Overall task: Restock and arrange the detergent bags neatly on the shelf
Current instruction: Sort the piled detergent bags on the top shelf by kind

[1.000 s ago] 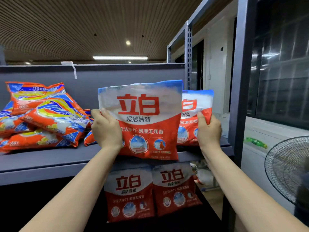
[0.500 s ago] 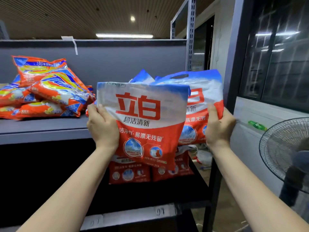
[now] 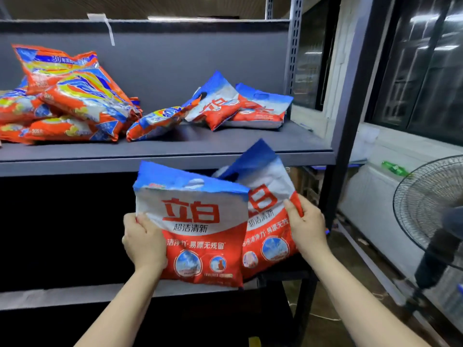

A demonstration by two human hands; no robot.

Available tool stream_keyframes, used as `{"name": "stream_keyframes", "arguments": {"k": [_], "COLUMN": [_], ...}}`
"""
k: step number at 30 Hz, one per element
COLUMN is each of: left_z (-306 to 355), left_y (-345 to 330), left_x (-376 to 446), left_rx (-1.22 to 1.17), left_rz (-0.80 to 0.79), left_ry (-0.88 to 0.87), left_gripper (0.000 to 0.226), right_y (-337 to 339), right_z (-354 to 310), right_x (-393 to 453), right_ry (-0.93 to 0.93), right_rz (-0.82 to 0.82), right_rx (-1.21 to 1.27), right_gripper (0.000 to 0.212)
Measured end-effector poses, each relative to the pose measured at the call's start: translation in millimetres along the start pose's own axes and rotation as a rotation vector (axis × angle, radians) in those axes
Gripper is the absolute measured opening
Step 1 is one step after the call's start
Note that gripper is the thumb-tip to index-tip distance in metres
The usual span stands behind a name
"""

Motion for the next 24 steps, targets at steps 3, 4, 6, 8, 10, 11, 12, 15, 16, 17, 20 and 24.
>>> {"name": "stream_keyframes", "arguments": {"k": [3, 4, 6, 8, 10, 11, 12, 15, 16, 17, 20, 24], "left_z": [-21, -28, -41, -53, -66, -71, -76, -86, -89, -92, -110, -139], "left_y": [-10, -13, -21, -30, -43, -52, -60, -88, -98, -108, -135, -157], "left_x": [5, 8, 13, 20, 29, 34, 39, 52, 56, 59, 62, 56], "left_rx": [0.054, 0.073, 0.097, 0.108, 0.114, 0.114, 0.115, 0.115, 0.104, 0.086, 0.075, 0.105], "left_rz": [-0.009, -0.012, -0.015, -0.024, -0.022, -0.014, -0.012, -0.016, -0.016, -0.018, -0.003, 0.035], "left_ry": [0.096, 0.122, 0.179, 0.25, 0.283, 0.274, 0.258, 0.225, 0.207, 0.185, 0.177, 0.234], "left_gripper": [0.029, 0.029, 0.028, 0.027, 0.032, 0.037, 0.04, 0.04, 0.039, 0.038, 0.036, 0.038], "right_y": [-10, -13, -18, -22, -26, -30, -35, -50, -54, -57, -65, -77], "right_z": [32, 43, 65, 87, 103, 109, 115, 127, 133, 141, 158, 188], "right_x": [-3, -2, 1, 7, 15, 21, 28, 46, 52, 56, 64, 67], "right_ry": [-0.145, -0.196, -0.293, -0.365, -0.457, -0.506, -0.542, -0.555, -0.532, -0.513, -0.457, -0.437], "right_rz": [-0.054, -0.057, -0.032, 0.018, 0.069, 0.089, 0.105, 0.089, 0.098, 0.099, 0.12, 0.189], "right_rx": [0.045, 0.049, 0.064, 0.062, 0.116, 0.187, 0.251, 0.269, 0.277, 0.292, 0.339, 0.249], "right_gripper": [0.014, 0.013, 0.011, 0.012, 0.013, 0.015, 0.017, 0.016, 0.015, 0.013, 0.02, 0.024]}}
Point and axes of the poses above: each hand's wrist, its own x-axis towards the middle knuckle, its own y-axis out of the back of the hand, z = x × y, the point moved 4 cm from there along x, towards the middle knuckle, and after that the axes turned 1 degree about x, right-handed, at the moved point
